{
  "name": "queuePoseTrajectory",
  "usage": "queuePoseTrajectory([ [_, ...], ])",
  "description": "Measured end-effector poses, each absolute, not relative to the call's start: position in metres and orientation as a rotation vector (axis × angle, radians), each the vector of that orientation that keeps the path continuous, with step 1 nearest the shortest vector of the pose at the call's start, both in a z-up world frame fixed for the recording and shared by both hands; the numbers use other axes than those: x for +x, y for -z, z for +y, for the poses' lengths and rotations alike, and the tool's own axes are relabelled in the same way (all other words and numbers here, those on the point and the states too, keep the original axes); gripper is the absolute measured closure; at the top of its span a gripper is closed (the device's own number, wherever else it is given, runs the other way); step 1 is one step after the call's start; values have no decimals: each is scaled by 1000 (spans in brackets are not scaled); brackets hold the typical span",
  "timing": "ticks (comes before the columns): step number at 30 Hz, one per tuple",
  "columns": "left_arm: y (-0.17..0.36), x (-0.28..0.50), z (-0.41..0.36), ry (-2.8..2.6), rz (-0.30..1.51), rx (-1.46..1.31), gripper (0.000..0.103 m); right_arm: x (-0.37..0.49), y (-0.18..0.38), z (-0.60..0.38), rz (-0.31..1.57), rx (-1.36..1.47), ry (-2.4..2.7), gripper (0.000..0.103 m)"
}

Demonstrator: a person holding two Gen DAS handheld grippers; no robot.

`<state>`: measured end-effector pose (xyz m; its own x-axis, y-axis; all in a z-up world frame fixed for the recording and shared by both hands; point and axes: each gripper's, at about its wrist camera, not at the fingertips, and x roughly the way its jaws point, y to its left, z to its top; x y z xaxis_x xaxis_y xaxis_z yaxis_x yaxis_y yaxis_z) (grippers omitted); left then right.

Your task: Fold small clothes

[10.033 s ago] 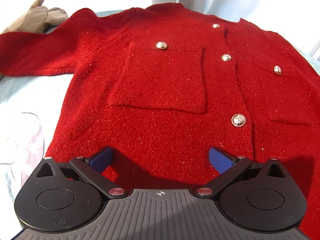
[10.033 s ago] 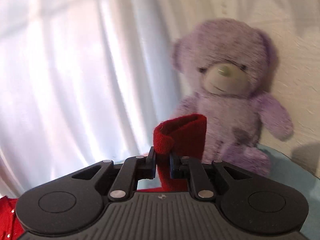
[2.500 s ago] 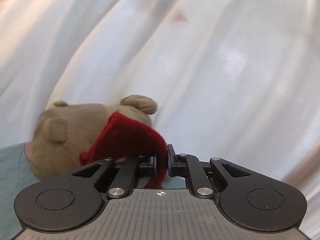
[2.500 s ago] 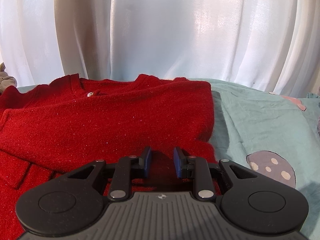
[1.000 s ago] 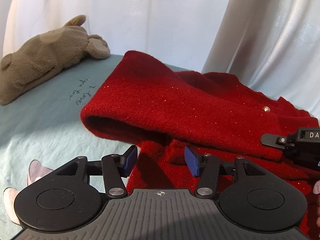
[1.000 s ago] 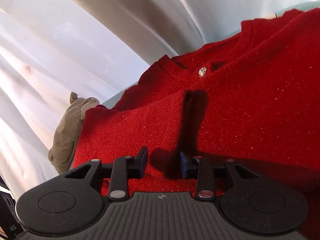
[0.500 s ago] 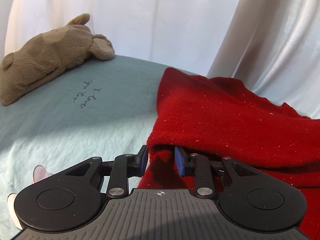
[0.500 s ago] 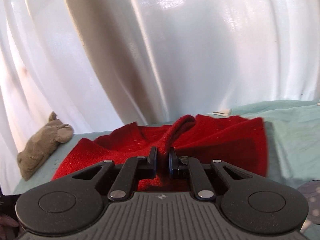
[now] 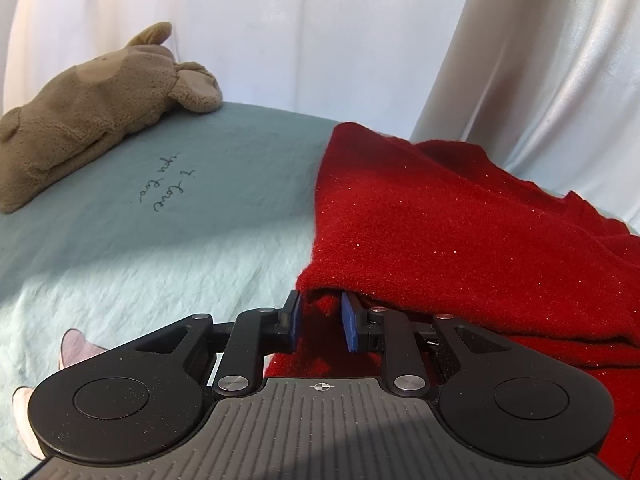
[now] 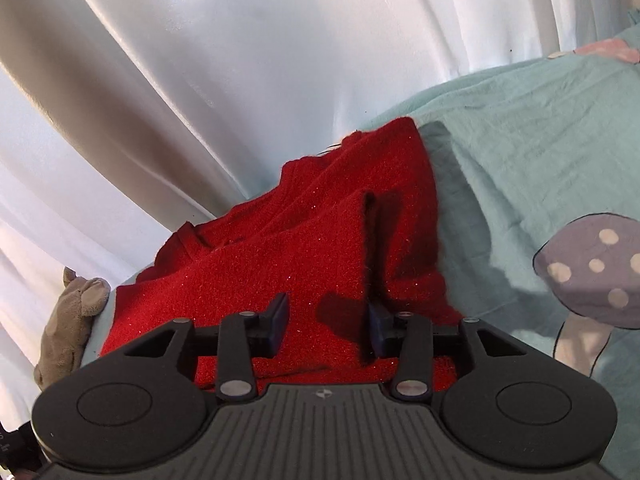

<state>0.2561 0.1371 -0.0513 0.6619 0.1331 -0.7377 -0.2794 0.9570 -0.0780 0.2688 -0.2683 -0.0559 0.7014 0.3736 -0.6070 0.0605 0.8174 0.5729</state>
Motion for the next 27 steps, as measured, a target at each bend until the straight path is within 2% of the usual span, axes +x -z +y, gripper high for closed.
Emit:
queuePoseTrajectory([
  [1, 52, 256, 137, -235, 816, -193, 80, 270, 56, -268, 789, 610, -187, 62],
  [3, 52, 257, 138, -235, 817, -195, 80, 271, 54, -265, 785, 609, -195, 71],
  [5, 52, 256, 139, -237, 817, -196, 80, 271, 50, -264, 768, 592, -193, 93],
  [17, 44, 249, 142, -249, 799, -195, 79, 243, 0, -246, 574, 237, -126, 94],
  [24, 38, 250, 143, -256, 785, -194, 79, 260, 39, -261, 695, 234, -52, 94],
  [27, 33, 249, 142, -250, 767, -190, 75, 260, 47, -257, 691, 189, -44, 94],
])
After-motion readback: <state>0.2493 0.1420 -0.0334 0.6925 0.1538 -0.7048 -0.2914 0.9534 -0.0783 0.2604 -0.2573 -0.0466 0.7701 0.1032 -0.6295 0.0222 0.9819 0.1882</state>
